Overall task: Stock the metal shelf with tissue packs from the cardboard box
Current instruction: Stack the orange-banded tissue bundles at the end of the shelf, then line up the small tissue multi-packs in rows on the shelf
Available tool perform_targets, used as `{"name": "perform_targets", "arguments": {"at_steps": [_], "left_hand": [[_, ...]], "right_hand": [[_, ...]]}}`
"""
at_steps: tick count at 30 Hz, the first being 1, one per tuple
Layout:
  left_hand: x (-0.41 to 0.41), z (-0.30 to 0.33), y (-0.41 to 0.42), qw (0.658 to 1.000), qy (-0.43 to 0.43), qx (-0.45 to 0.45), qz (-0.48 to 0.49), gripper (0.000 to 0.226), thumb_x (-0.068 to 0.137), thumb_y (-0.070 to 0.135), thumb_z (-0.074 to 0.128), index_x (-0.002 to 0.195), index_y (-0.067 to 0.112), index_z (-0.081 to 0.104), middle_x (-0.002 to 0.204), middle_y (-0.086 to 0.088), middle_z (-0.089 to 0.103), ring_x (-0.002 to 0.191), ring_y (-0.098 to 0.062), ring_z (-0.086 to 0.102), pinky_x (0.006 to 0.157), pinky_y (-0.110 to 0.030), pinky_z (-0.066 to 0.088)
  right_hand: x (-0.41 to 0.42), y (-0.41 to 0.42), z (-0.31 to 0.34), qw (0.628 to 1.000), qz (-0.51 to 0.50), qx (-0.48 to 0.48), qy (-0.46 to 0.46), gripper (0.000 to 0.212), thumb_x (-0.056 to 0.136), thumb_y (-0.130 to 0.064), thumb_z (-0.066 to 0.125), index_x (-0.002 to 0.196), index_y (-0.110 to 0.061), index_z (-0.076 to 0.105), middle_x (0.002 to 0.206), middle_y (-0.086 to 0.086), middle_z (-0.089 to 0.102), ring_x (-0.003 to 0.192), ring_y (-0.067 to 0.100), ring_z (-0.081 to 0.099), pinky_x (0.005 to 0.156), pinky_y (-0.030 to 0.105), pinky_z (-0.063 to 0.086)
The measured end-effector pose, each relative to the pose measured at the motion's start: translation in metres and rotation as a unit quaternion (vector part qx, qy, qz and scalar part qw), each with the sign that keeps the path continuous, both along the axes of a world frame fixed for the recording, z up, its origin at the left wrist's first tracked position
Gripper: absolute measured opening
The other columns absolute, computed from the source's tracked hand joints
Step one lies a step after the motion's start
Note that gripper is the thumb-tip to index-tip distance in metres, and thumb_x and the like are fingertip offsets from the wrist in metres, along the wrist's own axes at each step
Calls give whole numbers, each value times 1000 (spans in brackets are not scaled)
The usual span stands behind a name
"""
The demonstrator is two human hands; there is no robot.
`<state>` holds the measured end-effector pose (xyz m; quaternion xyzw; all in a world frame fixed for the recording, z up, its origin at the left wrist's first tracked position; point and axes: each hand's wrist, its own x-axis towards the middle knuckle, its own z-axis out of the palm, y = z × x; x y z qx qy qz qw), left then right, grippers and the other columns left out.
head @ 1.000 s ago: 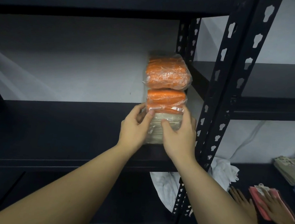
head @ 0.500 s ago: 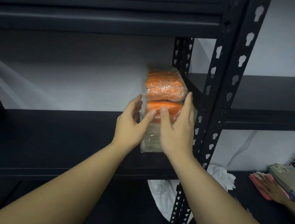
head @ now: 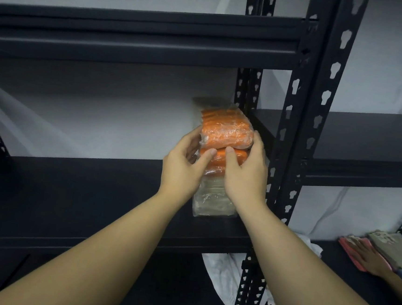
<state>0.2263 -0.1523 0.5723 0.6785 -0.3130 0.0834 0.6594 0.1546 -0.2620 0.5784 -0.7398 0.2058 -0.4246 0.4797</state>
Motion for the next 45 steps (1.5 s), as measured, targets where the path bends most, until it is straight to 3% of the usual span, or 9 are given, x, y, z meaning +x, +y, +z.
{"name": "perform_targets", "arguments": {"at_steps": [7,10,14,17,20,23,27,32,45], "left_hand": [[1,4,-1,1000,3,6,-7,53,97,29,73,145,37,51,134,16,67,126,-1,62,107,-39,54],[-3,5,2,1000,7,19,-18,58,97,30,73,144,45,44,131,32,62,125,10,57,107,-27,51],[-12,-2,23,998,27,55,-3,85,93,41,74,164,32,26,163,8,42,147,-5,40,117,-30,41],[-23,-24,61,993,15,113,30,82,93,44,73,162,36,29,161,19,39,138,9,44,116,-26,42],[-38,-55,112,981,-7,183,62,70,94,39,72,157,36,40,145,35,42,105,21,57,94,-3,45],[-49,-89,167,968,-39,233,85,60,94,36,72,150,34,51,153,21,48,141,6,44,113,-9,34],[-59,-140,242,956,-43,272,98,47,95,34,72,139,23,65,139,14,64,131,2,56,110,-13,41],[-53,-213,352,940,29,332,67,55,95,51,64,144,26,61,142,17,60,133,2,53,106,-13,44],[-34,-406,590,858,251,446,46,58,89,55,73,139,30,58,137,5,61,125,-21,59,98,-33,48]], "right_hand": [[-6,2,-3,1000,9,-22,-5,67,101,-34,62,159,-34,28,149,-7,48,133,15,53,108,44,52],[-13,4,0,997,10,-59,40,83,101,-45,61,165,-32,10,164,-2,33,148,20,38,116,45,43],[-34,18,-11,982,-1,-163,98,94,100,-58,54,165,-27,-6,174,-5,5,159,17,12,121,47,36],[-51,32,-40,974,2,-203,97,89,101,-57,49,167,-25,-2,174,-8,3,160,11,5,124,39,26],[-64,54,-75,975,20,-212,68,73,104,-51,48,165,-23,19,172,-7,17,158,6,11,123,29,20],[-71,89,-107,973,62,-213,64,63,103,-42,53,159,-19,37,165,-7,34,155,4,22,122,23,22],[-71,148,-154,965,112,-220,84,56,100,-34,60,150,-11,52,155,-2,49,149,11,38,120,32,36],[-70,232,-218,950,164,-194,184,53,104,-41,57,149,-14,53,148,-7,53,140,2,40,117,19,32],[-86,459,-404,848,205,22,489,52,94,-36,75,140,-18,58,128,-4,61,125,20,56,98,26,43]]}}
